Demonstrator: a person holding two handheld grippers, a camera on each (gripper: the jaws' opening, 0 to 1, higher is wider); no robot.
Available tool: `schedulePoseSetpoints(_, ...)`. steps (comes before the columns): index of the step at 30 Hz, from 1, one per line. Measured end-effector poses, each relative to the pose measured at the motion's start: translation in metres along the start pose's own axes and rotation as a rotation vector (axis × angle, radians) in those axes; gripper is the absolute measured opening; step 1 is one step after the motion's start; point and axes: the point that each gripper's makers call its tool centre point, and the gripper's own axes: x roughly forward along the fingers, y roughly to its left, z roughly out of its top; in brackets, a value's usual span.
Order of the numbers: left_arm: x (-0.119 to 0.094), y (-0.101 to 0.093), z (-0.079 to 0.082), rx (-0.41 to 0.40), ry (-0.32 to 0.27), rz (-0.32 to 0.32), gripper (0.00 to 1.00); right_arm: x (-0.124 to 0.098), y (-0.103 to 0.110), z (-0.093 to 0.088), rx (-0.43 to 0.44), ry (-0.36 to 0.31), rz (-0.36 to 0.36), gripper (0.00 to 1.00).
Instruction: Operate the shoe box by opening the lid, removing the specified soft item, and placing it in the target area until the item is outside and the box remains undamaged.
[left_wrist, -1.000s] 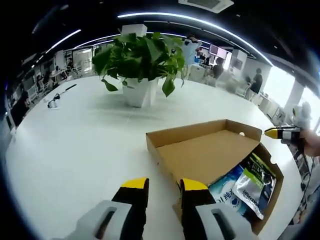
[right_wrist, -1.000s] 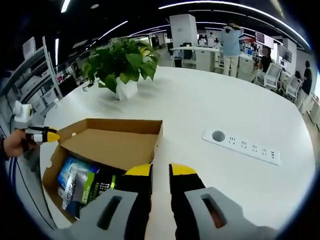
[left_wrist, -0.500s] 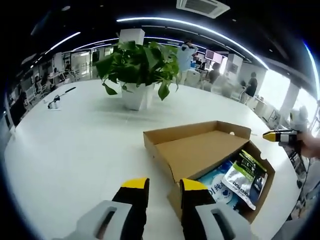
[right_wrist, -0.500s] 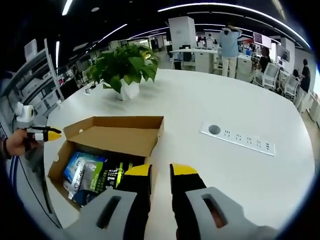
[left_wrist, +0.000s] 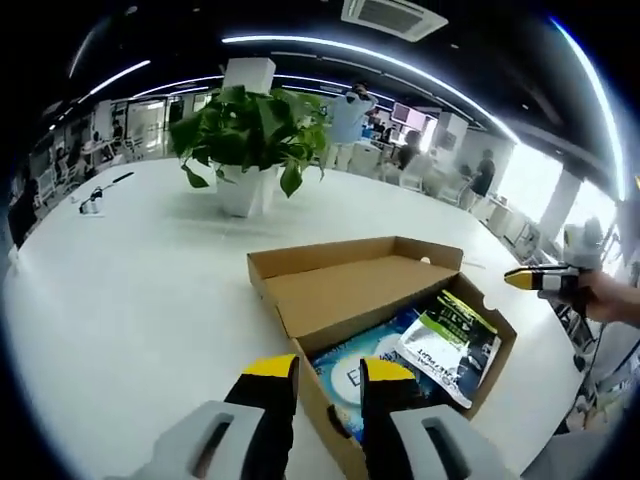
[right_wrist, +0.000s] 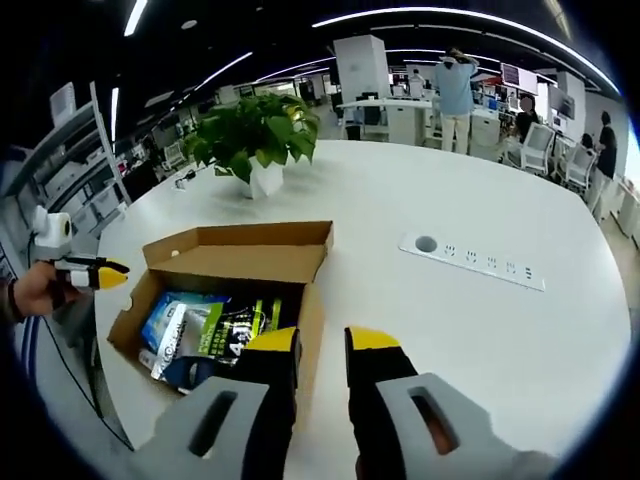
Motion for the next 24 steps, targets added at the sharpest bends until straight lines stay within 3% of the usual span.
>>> schedulePoseSetpoints(6, 0.001, -0.028, -0.011, 0.036, 0.023, -0.054, 0.24, -0.009, 0.005, -0.010, -0.001, -0.006, 0.002, 0.17)
schedulePoseSetpoints(12, 0.003, -0.044, -0.019, 0.051, 0.045, -0.084, 0.24, -0.014, 0.008, -0.015, -0.002, -0.009, 0.009, 0.17)
schedulePoseSetpoints(19, 0.005, -0.057, -0.026, 0.035, 0.067, -0.121, 0.26, -0.018, 0.009, -0.020, 0.006, -0.011, 0.012, 0.18)
schedulePoseSetpoints(24, 0.014, -0.080, -0.042, 0.007, 0.126, -0.190, 0.31, -0.022, 0.012, -0.024, 0.005, -0.012, 0.023, 0.19)
